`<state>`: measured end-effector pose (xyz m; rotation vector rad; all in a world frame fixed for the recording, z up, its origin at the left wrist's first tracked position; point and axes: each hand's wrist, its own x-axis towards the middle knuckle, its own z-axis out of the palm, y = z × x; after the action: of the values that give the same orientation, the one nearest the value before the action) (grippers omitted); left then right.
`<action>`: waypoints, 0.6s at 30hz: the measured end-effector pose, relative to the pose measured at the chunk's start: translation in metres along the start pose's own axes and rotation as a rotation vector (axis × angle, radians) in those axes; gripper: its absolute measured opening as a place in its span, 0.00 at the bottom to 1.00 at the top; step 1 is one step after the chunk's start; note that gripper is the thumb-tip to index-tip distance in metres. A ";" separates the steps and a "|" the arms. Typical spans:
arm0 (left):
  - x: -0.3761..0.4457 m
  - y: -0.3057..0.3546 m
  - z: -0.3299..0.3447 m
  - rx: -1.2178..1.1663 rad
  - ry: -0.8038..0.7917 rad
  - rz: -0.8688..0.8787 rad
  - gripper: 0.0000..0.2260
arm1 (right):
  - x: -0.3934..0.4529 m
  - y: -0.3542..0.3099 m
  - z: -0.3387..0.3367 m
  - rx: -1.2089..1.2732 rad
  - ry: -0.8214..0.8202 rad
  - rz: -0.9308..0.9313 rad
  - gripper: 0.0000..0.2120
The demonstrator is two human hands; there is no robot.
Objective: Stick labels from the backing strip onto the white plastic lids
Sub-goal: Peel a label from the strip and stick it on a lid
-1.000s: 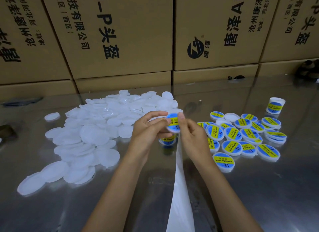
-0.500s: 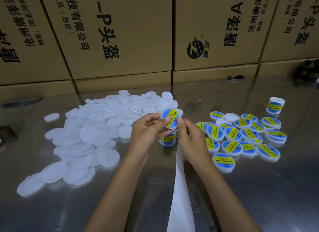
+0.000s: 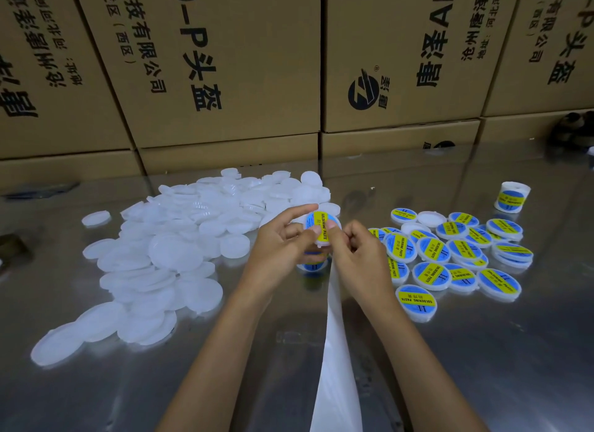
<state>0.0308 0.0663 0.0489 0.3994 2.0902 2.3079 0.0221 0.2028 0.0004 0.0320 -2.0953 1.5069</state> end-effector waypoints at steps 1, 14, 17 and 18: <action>0.000 0.000 0.000 0.013 -0.007 0.012 0.15 | 0.000 0.000 0.000 0.008 0.001 0.007 0.20; 0.002 -0.002 -0.006 -0.007 0.031 0.055 0.08 | -0.006 -0.003 -0.001 -0.179 0.011 -0.107 0.21; 0.002 -0.002 -0.005 -0.019 0.046 0.041 0.07 | -0.007 -0.002 0.002 -0.177 0.021 -0.132 0.22; 0.001 -0.002 -0.004 -0.011 0.042 0.038 0.07 | -0.006 -0.002 0.002 -0.163 0.030 -0.129 0.22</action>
<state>0.0283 0.0631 0.0466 0.3977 2.1050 2.3680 0.0272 0.1979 -0.0011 0.0812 -2.1424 1.2505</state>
